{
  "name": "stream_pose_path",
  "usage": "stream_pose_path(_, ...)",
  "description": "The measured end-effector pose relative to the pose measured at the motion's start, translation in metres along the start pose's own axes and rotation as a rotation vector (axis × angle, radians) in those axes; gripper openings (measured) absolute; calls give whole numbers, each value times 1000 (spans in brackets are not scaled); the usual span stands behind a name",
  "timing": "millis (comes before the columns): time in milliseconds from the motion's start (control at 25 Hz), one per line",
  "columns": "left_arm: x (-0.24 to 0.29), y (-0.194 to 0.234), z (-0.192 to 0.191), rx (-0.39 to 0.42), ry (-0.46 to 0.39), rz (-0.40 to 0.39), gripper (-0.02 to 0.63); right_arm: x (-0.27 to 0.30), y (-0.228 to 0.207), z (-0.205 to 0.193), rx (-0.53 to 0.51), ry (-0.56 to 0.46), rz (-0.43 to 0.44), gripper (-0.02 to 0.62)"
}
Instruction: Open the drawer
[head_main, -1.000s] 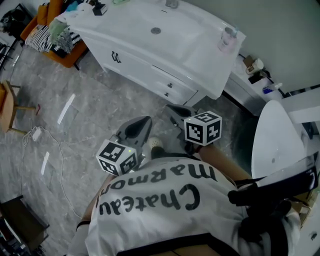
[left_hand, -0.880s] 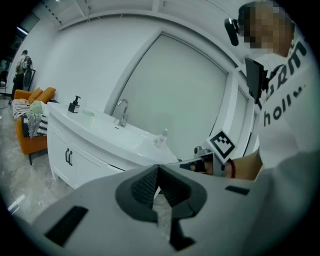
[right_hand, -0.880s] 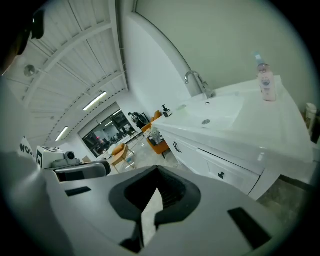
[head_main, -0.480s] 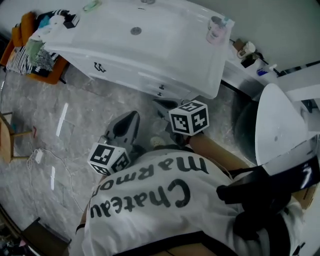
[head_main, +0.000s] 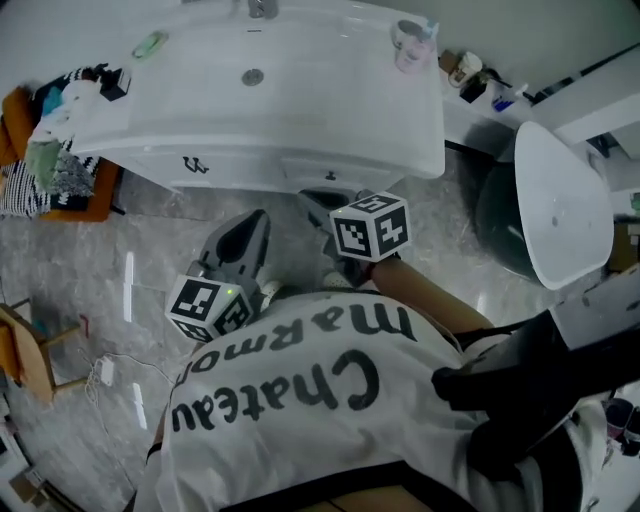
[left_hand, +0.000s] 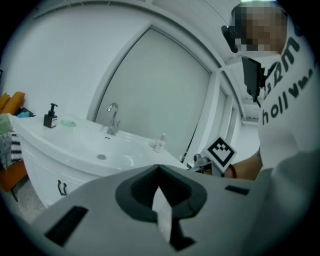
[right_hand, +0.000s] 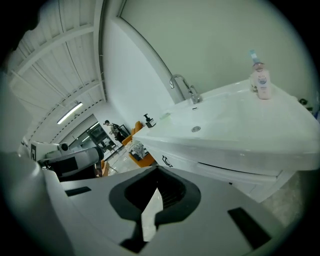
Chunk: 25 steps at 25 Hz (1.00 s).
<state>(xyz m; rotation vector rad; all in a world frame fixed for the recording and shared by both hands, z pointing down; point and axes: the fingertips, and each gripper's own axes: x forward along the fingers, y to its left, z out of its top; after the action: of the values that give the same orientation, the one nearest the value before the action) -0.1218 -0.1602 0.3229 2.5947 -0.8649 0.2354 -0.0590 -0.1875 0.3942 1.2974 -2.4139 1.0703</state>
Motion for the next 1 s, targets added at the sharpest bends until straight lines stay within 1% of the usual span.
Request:
stream_pose_path(160,-8,18,3,17,31,-85,8,13,12,-3,60,-41,-58,5)
stream_pose_path(400,-25,36,-2,51,65,-184,8,27,31,-18,123,-90,-135,5)
stream_pose_path(600,-31,39,-9,28,74,-241,8,26,40,-33,144,-90,-186,5)
stream_pose_path(800,-27,34,-26,5,122,-298,8,23,34,-41,171,-94,-236,3)
stream_pose_path(1000,-12,28,-46,2,172,-333,8,14,13,-51,210,-105,-284,3)
